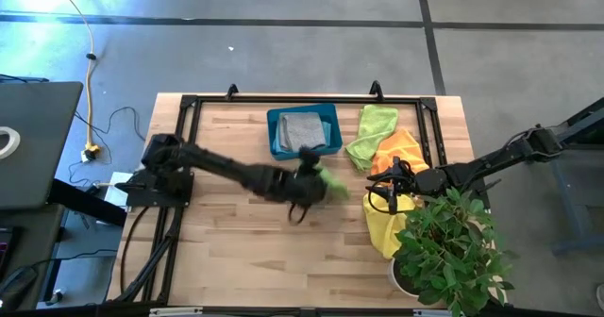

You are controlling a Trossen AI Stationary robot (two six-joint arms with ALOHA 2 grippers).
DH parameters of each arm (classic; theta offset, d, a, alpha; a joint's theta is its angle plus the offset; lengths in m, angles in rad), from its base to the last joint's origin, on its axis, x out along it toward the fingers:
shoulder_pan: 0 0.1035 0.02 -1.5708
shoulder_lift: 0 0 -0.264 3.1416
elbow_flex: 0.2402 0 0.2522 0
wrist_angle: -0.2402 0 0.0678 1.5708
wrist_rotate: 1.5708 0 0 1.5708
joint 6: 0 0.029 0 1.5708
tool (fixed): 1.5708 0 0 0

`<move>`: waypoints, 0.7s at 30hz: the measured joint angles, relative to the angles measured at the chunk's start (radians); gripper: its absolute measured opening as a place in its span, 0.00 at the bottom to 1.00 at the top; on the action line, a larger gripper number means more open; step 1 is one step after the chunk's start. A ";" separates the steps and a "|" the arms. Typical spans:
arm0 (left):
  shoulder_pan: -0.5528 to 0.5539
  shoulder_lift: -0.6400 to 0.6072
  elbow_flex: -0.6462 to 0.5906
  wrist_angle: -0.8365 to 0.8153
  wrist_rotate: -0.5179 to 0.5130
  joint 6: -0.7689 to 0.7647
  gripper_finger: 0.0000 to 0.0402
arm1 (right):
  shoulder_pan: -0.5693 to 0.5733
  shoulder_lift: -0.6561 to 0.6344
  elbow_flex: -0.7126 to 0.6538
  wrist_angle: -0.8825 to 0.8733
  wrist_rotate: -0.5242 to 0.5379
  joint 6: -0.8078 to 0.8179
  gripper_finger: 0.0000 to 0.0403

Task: Fold microfiber towels
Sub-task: Stack the folded green microfiber cloth on the gray microfiber cloth in the blue bin

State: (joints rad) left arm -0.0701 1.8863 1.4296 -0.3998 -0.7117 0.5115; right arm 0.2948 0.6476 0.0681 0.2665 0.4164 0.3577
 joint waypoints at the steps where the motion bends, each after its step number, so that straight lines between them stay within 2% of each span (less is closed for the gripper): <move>1: 0.028 0.000 0.011 0.041 0.009 0.066 0.00 | 0.000 0.000 0.000 0.000 0.000 0.000 0.38; 4: 0.107 0.000 0.057 0.132 0.115 0.175 0.00 | 0.000 0.000 0.000 0.000 0.000 0.000 0.38; 8: 0.212 -0.002 0.128 0.185 0.305 0.091 0.00 | 0.000 0.000 0.000 0.000 0.000 0.000 0.38; 11: 0.287 -0.002 0.136 0.268 0.364 0.092 0.00 | 0.000 0.000 0.000 0.000 0.000 0.000 0.38; 15: 0.372 -0.002 0.136 0.400 0.451 0.212 0.01 | 0.000 0.000 0.000 0.000 0.000 0.000 0.38; 18: 0.414 -0.001 0.136 0.450 0.565 0.263 0.01 | 0.000 0.000 0.000 0.000 0.000 0.000 0.38; 21: 0.446 -0.001 0.136 0.473 0.616 0.315 0.01 | 0.000 0.000 0.000 0.000 0.000 0.000 0.38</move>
State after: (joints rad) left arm 0.3756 1.8849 1.5658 0.0728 -0.0956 0.8260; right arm 0.2947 0.6476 0.0681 0.2661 0.4164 0.3580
